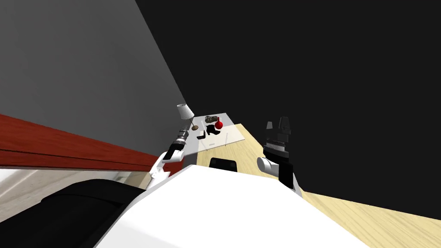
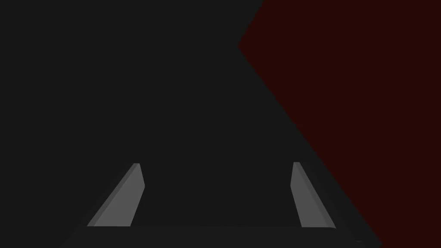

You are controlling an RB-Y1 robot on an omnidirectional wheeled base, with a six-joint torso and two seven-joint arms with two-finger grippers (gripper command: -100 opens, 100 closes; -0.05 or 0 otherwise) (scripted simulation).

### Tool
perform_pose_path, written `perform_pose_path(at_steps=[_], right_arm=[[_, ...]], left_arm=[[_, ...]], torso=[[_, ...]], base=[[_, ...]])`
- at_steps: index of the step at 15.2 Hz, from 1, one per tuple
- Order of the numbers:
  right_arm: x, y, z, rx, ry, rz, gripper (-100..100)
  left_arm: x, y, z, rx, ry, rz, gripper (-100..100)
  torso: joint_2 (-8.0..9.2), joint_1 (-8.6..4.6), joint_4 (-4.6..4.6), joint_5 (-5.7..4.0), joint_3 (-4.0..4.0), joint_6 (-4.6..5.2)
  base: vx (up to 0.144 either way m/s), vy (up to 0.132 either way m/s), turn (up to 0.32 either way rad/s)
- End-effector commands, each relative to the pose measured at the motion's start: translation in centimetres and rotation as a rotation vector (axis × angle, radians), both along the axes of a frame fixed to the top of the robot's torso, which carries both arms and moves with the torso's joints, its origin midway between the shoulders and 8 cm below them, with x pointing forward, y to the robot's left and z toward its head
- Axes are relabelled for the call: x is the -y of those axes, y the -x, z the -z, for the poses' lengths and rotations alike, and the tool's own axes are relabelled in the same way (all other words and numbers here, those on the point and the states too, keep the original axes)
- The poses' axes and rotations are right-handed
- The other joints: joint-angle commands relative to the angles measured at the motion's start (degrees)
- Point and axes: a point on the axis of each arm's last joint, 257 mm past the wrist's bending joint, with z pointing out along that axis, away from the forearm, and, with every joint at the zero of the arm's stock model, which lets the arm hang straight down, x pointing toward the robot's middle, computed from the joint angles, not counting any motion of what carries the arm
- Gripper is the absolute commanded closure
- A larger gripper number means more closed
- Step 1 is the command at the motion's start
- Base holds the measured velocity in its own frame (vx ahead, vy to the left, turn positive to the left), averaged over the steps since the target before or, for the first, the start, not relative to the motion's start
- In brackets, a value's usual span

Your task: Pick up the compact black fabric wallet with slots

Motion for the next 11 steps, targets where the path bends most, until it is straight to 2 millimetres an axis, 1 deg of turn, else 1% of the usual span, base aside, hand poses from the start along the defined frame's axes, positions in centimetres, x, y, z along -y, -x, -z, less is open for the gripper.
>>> perform_pose_path(at_steps=[1,2,3,4,5,6,7,8,10,11], right_arm=[[0.0,0.0,0.0,0.000,0.000,0.000,0],[0.0,0.0,0.0,0.000,0.000,0.000,0],[0.0,0.0,0.0,0.000,0.000,0.000,0],[0.0,0.0,0.0,0.000,0.000,0.000,0],[0.0,0.0,0.0,0.000,0.000,0.000,0],[0.0,0.0,0.0,0.000,0.000,0.000,0],[0.0,0.0,0.0,0.000,0.000,0.000,0],[0.0,0.0,0.0,0.000,0.000,0.000,0],[0.0,0.0,0.0,0.000,0.000,0.000,0],[0.0,0.0,0.0,0.000,0.000,0.000,0]], left_arm=[[-3.3,0.6,2.1,-0.074,0.010,-0.051,-100],[-3.6,0.7,3.0,-0.101,0.018,-0.061,-100],[-3.6,0.7,3.1,-0.105,0.019,-0.063,-100],[-5.9,1.2,4.5,-0.153,0.030,-0.103,-100],[-6.1,1.3,5.0,-0.172,0.036,-0.109,-100],[-6.1,1.3,5.0,-0.172,0.036,-0.109,-100],[-8.4,2.0,6.1,-0.208,0.047,-0.149,-100],[-8.5,2.1,6.5,-0.223,0.051,-0.154,-100],[-8.6,2.2,6.9,-0.237,0.056,-0.159,-100],[-10.9,3.2,8.3,-0.286,0.074,-0.205,-100]], torso=[[0.00,0.00,0.00,0.00,0.00,0.00],[-0.01,0.01,0.00,0.00,0.00,0.03],[0.00,0.01,0.00,0.00,0.00,0.00],[-0.01,0.02,0.00,0.00,0.00,-0.04],[-0.03,0.01,0.00,0.00,-0.01,0.01],[-0.03,0.02,-0.01,0.00,-0.02,0.00],[-0.04,0.02,-0.01,0.00,-0.02,-0.03],[-0.05,0.01,-0.01,0.00,-0.03,0.02],[-0.05,0.02,-0.01,0.00,-0.03,-0.02],[-0.06,0.03,-0.01,0.00,-0.03,-0.04]], base=[[-0.022,-0.011,-0.293],[-0.021,-0.009,-0.257],[-0.014,-0.002,-0.052],[-0.014,-0.010,-0.179],[-0.014,-0.009,-0.230],[-0.010,-0.003,-0.081],[-0.010,-0.010,-0.229],[-0.011,-0.009,-0.248],[-0.007,0.000,-0.021],[-0.007,-0.010,-0.179]])
